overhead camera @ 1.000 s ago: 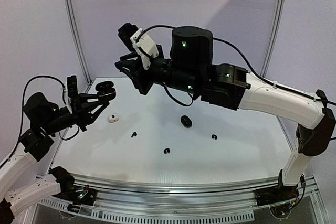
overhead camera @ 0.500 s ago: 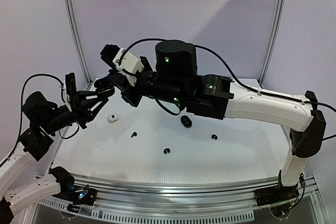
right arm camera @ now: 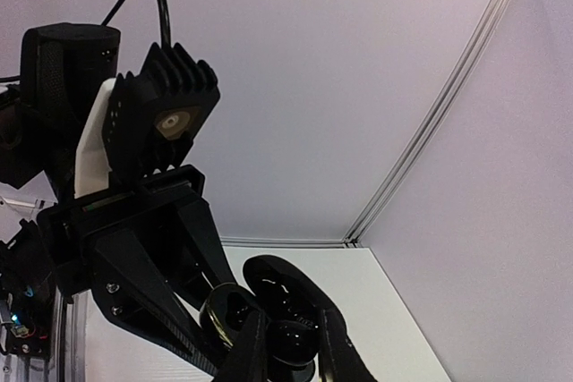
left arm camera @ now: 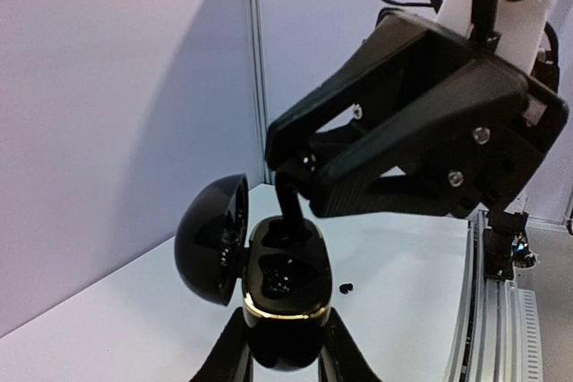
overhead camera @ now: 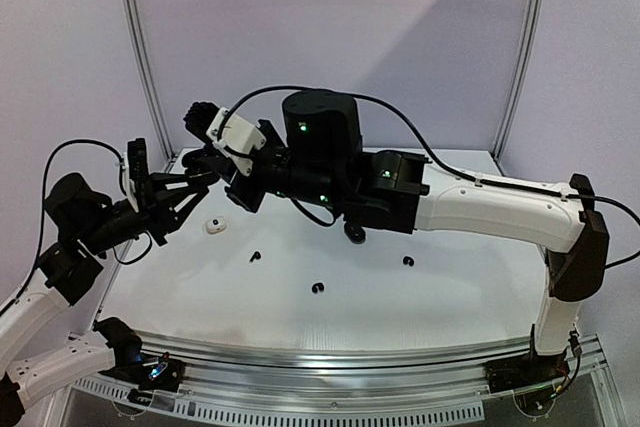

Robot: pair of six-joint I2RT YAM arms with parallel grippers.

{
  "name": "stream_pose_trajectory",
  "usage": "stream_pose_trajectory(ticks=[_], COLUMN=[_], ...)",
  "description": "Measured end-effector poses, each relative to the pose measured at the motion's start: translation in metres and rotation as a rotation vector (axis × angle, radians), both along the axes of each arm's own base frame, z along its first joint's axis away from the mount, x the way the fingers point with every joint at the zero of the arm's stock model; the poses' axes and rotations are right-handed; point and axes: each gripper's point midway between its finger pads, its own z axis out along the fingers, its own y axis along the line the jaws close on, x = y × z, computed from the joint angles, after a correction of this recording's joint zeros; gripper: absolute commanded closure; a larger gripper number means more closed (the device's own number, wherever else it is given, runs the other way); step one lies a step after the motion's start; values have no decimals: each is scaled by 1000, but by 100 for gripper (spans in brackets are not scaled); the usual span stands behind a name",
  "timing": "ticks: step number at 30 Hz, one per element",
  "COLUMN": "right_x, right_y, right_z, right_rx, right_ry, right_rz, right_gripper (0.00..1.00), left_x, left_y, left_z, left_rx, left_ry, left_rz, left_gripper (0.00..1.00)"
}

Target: Insert the wireless bluetooth earbuds into the charging case

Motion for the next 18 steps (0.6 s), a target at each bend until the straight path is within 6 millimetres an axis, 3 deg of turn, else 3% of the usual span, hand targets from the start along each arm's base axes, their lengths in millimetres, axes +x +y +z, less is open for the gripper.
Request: stream_pose_trajectory(ticks=[18], right_x=[11], right_y=[-2], right_z=[-2], right_rx=[0], right_ry=[-7], right_rz=[-68], right_gripper=[100], left_x=[0], left_y=[0], left_z=[0], left_rx=[1], left_ry=[4], left_rz=[1], left_gripper=[100])
